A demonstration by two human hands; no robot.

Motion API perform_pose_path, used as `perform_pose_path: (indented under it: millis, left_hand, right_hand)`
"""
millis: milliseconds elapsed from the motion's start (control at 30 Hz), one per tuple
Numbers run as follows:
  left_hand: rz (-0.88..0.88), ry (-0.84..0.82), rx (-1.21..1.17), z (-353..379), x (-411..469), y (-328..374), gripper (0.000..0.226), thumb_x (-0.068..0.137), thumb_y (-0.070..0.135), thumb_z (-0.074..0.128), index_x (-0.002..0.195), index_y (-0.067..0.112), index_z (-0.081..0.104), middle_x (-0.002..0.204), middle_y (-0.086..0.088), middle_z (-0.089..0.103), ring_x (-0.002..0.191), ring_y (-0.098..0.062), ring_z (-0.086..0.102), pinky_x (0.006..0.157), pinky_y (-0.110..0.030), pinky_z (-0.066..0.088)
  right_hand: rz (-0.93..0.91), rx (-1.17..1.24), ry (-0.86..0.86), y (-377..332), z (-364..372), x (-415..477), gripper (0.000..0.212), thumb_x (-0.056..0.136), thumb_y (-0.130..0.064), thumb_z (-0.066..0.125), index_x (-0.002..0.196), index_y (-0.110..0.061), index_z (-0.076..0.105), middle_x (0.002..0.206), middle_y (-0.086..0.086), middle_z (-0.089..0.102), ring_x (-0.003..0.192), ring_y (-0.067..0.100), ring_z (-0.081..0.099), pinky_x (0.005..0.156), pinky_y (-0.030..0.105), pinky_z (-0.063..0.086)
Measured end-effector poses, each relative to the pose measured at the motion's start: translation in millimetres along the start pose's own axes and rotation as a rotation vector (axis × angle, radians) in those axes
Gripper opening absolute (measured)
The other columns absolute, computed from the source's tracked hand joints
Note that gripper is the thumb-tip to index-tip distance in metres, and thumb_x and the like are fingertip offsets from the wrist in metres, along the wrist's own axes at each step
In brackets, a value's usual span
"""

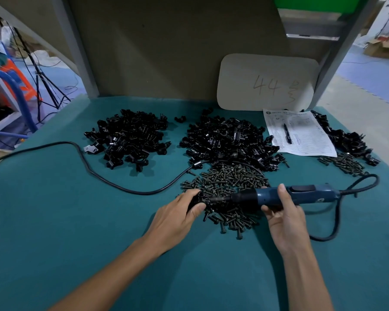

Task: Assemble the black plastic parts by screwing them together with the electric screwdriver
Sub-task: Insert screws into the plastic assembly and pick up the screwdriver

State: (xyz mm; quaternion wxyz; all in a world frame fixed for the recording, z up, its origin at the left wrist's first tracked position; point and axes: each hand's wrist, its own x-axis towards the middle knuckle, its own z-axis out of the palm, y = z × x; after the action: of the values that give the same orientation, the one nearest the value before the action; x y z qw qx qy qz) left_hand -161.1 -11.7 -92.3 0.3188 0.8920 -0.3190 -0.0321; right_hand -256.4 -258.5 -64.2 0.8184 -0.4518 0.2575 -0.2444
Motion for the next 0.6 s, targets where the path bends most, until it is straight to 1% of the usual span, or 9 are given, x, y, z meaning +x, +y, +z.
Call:
perform_pose_path:
  millis: [67, 133, 267, 333, 367, 433, 500, 533, 600]
  left_hand:
    - [-0.017, 0.0, -0.036, -0.5, 0.0, -0.4, 0.06, 0.095, 0.079, 0.016, 0.142, 0.045, 0.029, 0.123, 0.018, 0.055, 0.1, -0.007, 0.056, 0.076, -0.034, 0.044]
    - [-0.013, 0.0, -0.056, -0.9, 0.1, 0.2, 0.058, 0.095, 0.078, 0.016, 0.141, 0.046, 0.029, 0.127, 0.02, 0.053, 0.106, -0.006, 0.056, 0.08, -0.035, 0.047]
    - [-0.006, 0.018, -0.085, -1.7, 0.7, 1.4, 0.06, 0.095, 0.079, 0.016, 0.141, 0.044, 0.031, 0.129, 0.025, 0.044, 0.108, -0.002, 0.053, 0.083, -0.032, 0.048]
    - [-0.019, 0.025, -0.114, -2.1, -0.9, 1.5, 0.063, 0.095, 0.079, 0.017, 0.142, 0.041, 0.033, 0.129, 0.028, 0.044, 0.11, 0.0, 0.052, 0.087, -0.031, 0.047]
    - [-0.035, 0.029, -0.139, -2.6, -2.0, 1.6, 0.065, 0.094, 0.081, 0.018, 0.142, 0.041, 0.033, 0.13, 0.028, 0.045, 0.112, 0.0, 0.052, 0.089, -0.031, 0.046]
    - [-0.072, 0.042, -0.213, -3.6, -3.2, 1.3, 0.064, 0.091, 0.083, 0.021, 0.141, 0.044, 0.032, 0.123, 0.024, 0.053, 0.11, -0.004, 0.056, 0.084, -0.028, 0.044]
    - [-0.116, 0.064, -0.278, -4.8, -1.6, 1.2, 0.054, 0.091, 0.081, 0.032, 0.135, 0.051, 0.032, 0.122, 0.022, 0.053, 0.108, -0.004, 0.055, 0.081, -0.028, 0.041]
    - [-0.141, 0.073, -0.293, -5.5, -0.8, 1.4, 0.05, 0.09, 0.079, 0.04, 0.133, 0.054, 0.032, 0.126, 0.02, 0.051, 0.11, -0.004, 0.053, 0.083, -0.029, 0.041]
    - [-0.166, 0.078, -0.294, -6.3, -0.5, 2.4, 0.05, 0.087, 0.075, 0.054, 0.128, 0.058, 0.03, 0.128, 0.02, 0.048, 0.11, -0.003, 0.051, 0.085, -0.03, 0.04]
  right_hand:
    - [-0.002, 0.01, 0.021, -1.0, -0.3, -0.4, 0.038, 0.078, -0.044, 0.076, 0.103, -0.017, 0.065, 0.089, -0.003, 0.074, 0.078, 0.008, 0.07, 0.058, 0.02, 0.056]
    - [-0.002, 0.03, 0.031, -3.2, -1.7, -1.5, 0.039, 0.078, -0.048, 0.075, 0.102, -0.018, 0.065, 0.089, -0.001, 0.074, 0.074, 0.007, 0.068, 0.055, 0.018, 0.053]
    - [-0.004, 0.01, 0.022, -11.4, -7.8, -5.0, 0.038, 0.083, -0.049, 0.071, 0.104, -0.018, 0.063, 0.102, 0.01, 0.074, 0.075, 0.01, 0.065, 0.052, 0.019, 0.05]
    - [-0.017, -0.039, 0.046, -18.9, -12.6, -3.7, 0.043, 0.083, -0.052, 0.071, 0.108, -0.019, 0.059, 0.096, 0.007, 0.072, 0.073, 0.01, 0.063, 0.052, 0.02, 0.049]
    - [-0.019, -0.093, 0.073, -23.4, -15.3, -2.3, 0.048, 0.083, -0.054, 0.072, 0.112, -0.019, 0.057, 0.093, 0.004, 0.07, 0.074, 0.011, 0.063, 0.056, 0.022, 0.051]
    - [-0.017, -0.291, 0.153, -31.6, -23.8, 2.9, 0.055, 0.084, -0.057, 0.075, 0.12, -0.019, 0.057, 0.102, 0.001, 0.071, 0.088, 0.016, 0.068, 0.075, 0.031, 0.057]
    - [-0.032, -0.62, 0.222, -37.0, -35.2, 8.3, 0.062, 0.082, -0.06, 0.076, 0.126, -0.022, 0.057, 0.117, 0.004, 0.068, 0.105, 0.025, 0.066, 0.095, 0.048, 0.054]
    - [-0.052, -0.794, 0.238, -39.0, -39.0, 8.8, 0.064, 0.08, -0.063, 0.074, 0.127, -0.023, 0.057, 0.118, 0.004, 0.067, 0.108, 0.028, 0.064, 0.097, 0.052, 0.052]
    - [-0.085, -1.076, 0.251, -40.0, -41.0, 6.5, 0.065, 0.081, -0.068, 0.07, 0.129, -0.025, 0.059, 0.11, 0.003, 0.067, 0.104, 0.029, 0.062, 0.09, 0.049, 0.053]
